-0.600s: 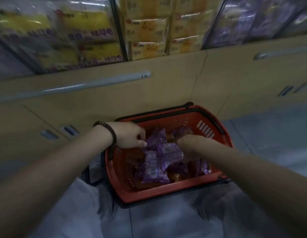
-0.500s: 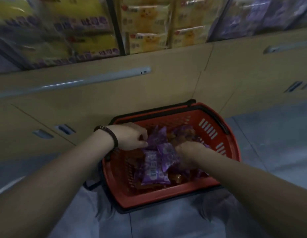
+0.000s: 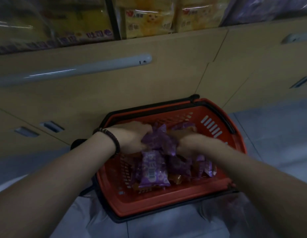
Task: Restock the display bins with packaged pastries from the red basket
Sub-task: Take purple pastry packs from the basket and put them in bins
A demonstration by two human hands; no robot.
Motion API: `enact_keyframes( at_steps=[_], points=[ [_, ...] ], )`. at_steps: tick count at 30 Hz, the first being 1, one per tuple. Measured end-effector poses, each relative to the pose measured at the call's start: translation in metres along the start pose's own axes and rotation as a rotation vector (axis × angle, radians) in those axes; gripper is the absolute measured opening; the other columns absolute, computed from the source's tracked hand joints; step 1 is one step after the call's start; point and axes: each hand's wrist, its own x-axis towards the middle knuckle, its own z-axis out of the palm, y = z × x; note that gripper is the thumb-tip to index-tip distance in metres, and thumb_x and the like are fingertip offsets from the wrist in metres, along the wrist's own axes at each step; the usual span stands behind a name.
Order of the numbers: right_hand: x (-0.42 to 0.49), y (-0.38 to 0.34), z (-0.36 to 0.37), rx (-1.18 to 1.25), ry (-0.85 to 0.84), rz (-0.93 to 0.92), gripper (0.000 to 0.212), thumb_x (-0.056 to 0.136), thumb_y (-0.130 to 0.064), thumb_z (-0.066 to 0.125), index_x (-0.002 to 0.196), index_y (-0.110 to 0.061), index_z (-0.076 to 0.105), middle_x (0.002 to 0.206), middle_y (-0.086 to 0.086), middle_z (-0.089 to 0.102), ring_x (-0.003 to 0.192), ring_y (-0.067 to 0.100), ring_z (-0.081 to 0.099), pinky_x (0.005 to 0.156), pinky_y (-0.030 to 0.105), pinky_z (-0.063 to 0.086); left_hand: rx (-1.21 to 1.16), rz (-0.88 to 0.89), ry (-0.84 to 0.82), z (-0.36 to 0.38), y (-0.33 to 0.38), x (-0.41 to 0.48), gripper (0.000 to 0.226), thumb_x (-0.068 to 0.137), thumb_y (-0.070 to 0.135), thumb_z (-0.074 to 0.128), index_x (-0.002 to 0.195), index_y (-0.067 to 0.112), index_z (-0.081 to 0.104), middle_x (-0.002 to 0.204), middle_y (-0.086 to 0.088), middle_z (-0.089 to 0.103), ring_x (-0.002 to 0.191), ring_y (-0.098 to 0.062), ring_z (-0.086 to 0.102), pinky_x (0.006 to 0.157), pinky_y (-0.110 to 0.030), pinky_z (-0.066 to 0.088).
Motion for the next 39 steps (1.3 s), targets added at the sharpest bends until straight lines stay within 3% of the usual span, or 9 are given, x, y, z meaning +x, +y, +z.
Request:
enact_keyframes(
  at_steps=[3, 5, 13, 16, 20, 26, 30, 36, 39],
  points=[
    [-0.025, 0.01, -0.038, 0.517, -0.08, -0.133, 0.071, 0.082, -0.044, 0.071, 0.148, -0.025, 0.053, 0.14, -0.004, 0.065, 0.12, 0.022, 0.068, 0.101, 0.04, 0.055, -0.188, 0.028, 0.092, 0.001, -0.005, -0.005, 0.09, 0.081, 0.049, 0.085, 0.153, 0.033, 0.035, 0.146, 0.004, 0.049, 0.129, -0.018, 0.054, 0.107, -0.035, 0.048],
    [-0.037, 0.017, -0.046, 0.927, -0.158, -0.231, 0.055, 0.097, -0.016, 0.07, 0.149, -0.018, 0.052, 0.136, 0.0, 0.068, 0.116, 0.019, 0.071, 0.096, 0.039, 0.059, -0.456, 0.044, 0.123, 0.003, -0.007, -0.006, 0.1, 0.069, 0.055, 0.091, 0.151, 0.04, 0.035, 0.144, 0.013, 0.056, 0.126, -0.011, 0.061, 0.108, -0.038, 0.051],
    [-0.033, 0.005, -0.04, 1.607, 0.071, -0.195, 0.026, 0.094, 0.001, 0.057, 0.118, -0.001, 0.068, 0.112, 0.018, 0.072, 0.095, 0.033, 0.07, 0.08, 0.043, 0.056, -0.945, 0.169, 0.217, -0.006, 0.001, -0.017, 0.05, 0.079, 0.045, 0.088, 0.126, 0.036, 0.071, 0.121, 0.007, 0.077, 0.115, -0.014, 0.071, 0.109, -0.047, 0.053],
    [-0.01, 0.016, -0.02, 1.114, 0.423, 0.083, 0.016, 0.089, -0.016, 0.064, 0.104, -0.017, 0.071, 0.104, 0.018, 0.077, 0.078, 0.03, 0.07, 0.075, 0.048, 0.059, -0.74, -0.007, 0.35, -0.009, -0.014, -0.016, 0.065, 0.055, 0.07, 0.09, 0.101, 0.027, 0.071, 0.099, 0.005, 0.079, 0.096, -0.022, 0.074, 0.095, -0.051, 0.056],
    [0.016, 0.02, 0.011, 0.235, 0.345, 0.074, 0.051, 0.086, -0.045, 0.061, 0.136, -0.032, 0.056, 0.136, 0.006, 0.065, 0.12, 0.032, 0.065, 0.099, 0.043, 0.054, -0.33, -0.201, 0.386, -0.014, -0.034, -0.023, 0.055, 0.071, 0.05, 0.09, 0.107, 0.021, 0.063, 0.102, 0.0, 0.069, 0.098, -0.027, 0.066, 0.085, -0.042, 0.054],
    [0.056, -0.003, 0.048, 0.08, 0.249, -0.011, 0.102, 0.081, -0.021, 0.072, 0.162, -0.039, 0.013, 0.172, 0.009, 0.012, 0.149, 0.043, 0.036, 0.115, 0.05, 0.044, -0.273, -0.305, 0.26, -0.012, -0.052, -0.032, 0.039, 0.084, 0.045, 0.084, 0.106, 0.021, 0.063, 0.097, 0.003, 0.064, 0.089, -0.018, 0.059, 0.065, -0.03, 0.042],
    [0.066, -0.018, 0.055, -0.214, 0.208, 0.046, 0.094, 0.093, -0.014, 0.061, 0.167, -0.016, 0.003, 0.163, 0.014, 0.03, 0.138, 0.047, 0.043, 0.108, 0.052, 0.048, -0.228, -0.328, 0.262, -0.015, -0.052, -0.03, 0.036, 0.086, 0.048, 0.081, 0.104, 0.025, 0.06, 0.094, 0.008, 0.059, 0.082, -0.012, 0.056, 0.063, -0.029, 0.04],
    [0.058, -0.02, 0.035, -0.232, 0.25, 0.135, 0.054, 0.091, -0.014, 0.065, 0.143, -0.026, 0.058, 0.144, 0.01, 0.052, 0.124, 0.038, 0.064, 0.095, 0.048, 0.057, -0.234, -0.363, 0.257, -0.013, -0.056, -0.031, 0.046, 0.085, 0.051, 0.081, 0.112, 0.025, 0.056, 0.104, 0.005, 0.06, 0.092, -0.018, 0.058, 0.068, -0.031, 0.044],
    [0.042, -0.005, 0.004, 0.023, 0.463, -0.069, 0.038, 0.08, -0.023, 0.075, 0.115, -0.039, 0.072, 0.129, 0.004, 0.049, 0.112, 0.031, 0.066, 0.095, 0.039, 0.057, -0.369, -0.379, 0.256, -0.017, -0.055, -0.034, 0.049, 0.084, 0.047, 0.083, 0.115, 0.024, 0.053, 0.105, 0.003, 0.062, 0.087, -0.016, 0.065, 0.055, -0.032, 0.056]
  ],
)
